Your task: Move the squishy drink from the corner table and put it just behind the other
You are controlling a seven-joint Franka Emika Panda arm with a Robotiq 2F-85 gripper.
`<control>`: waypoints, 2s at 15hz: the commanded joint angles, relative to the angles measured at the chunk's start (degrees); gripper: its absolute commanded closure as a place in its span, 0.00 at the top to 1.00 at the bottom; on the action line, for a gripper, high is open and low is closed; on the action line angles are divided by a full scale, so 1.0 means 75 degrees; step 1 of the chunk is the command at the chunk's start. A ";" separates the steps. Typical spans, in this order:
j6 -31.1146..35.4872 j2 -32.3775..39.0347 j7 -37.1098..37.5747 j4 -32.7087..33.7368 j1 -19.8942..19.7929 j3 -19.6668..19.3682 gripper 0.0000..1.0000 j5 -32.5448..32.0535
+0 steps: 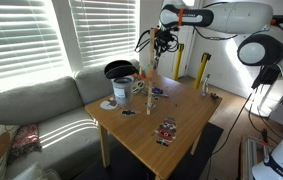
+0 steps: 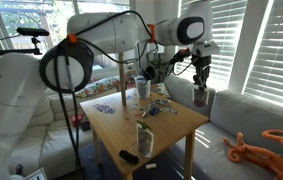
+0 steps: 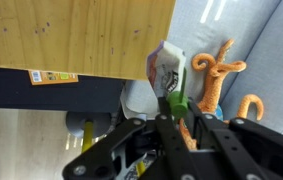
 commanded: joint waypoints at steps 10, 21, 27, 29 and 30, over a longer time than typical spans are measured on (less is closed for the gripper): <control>0.0465 -0.3688 0.1483 -0.4519 0.0779 -0.0086 0.05 -0.1011; 0.0224 -0.5021 0.2826 -0.6511 0.0718 0.0138 0.20 -0.1336; -0.0204 -0.5180 0.2380 -0.6668 0.0689 0.0119 0.05 -0.1779; -0.0251 -0.5430 0.2112 -0.6964 0.0630 0.0090 0.05 -0.1754; -0.0234 -0.5516 0.1968 -0.7088 0.0611 0.0095 0.05 -0.1756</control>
